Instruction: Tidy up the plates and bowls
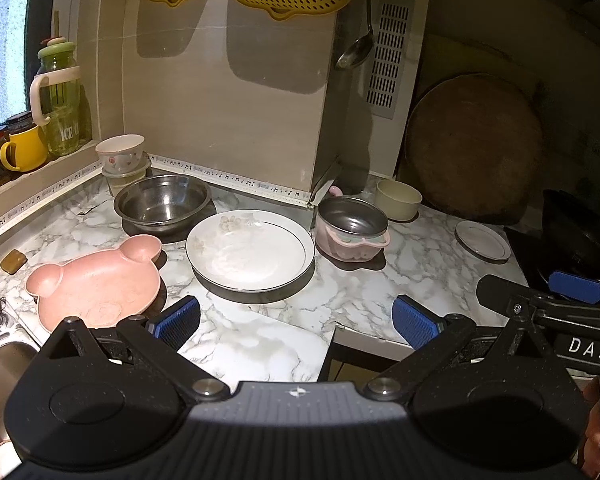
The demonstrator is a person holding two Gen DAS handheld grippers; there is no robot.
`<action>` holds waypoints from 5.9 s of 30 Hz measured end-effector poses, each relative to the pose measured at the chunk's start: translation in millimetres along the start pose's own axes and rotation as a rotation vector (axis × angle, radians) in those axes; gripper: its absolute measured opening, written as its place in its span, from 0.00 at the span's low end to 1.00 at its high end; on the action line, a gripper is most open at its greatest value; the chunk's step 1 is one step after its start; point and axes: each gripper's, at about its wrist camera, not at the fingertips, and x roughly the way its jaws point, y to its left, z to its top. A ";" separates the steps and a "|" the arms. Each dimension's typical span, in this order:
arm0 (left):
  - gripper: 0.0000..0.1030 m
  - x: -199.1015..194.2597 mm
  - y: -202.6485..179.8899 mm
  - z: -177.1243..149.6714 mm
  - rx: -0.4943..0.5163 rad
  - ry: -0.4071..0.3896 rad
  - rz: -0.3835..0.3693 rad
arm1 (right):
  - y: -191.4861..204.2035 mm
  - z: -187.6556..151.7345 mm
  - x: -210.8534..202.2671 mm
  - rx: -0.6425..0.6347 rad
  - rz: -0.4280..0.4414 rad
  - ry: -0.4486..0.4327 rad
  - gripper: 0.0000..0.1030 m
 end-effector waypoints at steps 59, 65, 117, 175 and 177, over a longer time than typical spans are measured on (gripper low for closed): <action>1.00 68.3 -28.8 34.4 0.033 0.015 -0.010 | -35.2 20.0 53.8 0.005 0.012 0.043 0.99; 1.00 115.9 -55.8 52.2 0.087 0.044 -0.091 | -73.0 32.3 86.9 0.011 -0.066 0.060 0.99; 0.40 527.9 -339.0 123.0 0.244 0.516 -0.457 | -371.9 -2.5 264.8 0.831 -0.447 0.193 0.35; 0.14 376.9 -217.1 126.3 0.089 0.350 -0.400 | -292.4 32.6 175.9 0.660 -0.189 0.073 0.08; 0.14 362.1 -203.5 127.2 0.068 0.334 -0.385 | -282.7 39.2 170.6 0.645 -0.160 0.070 0.08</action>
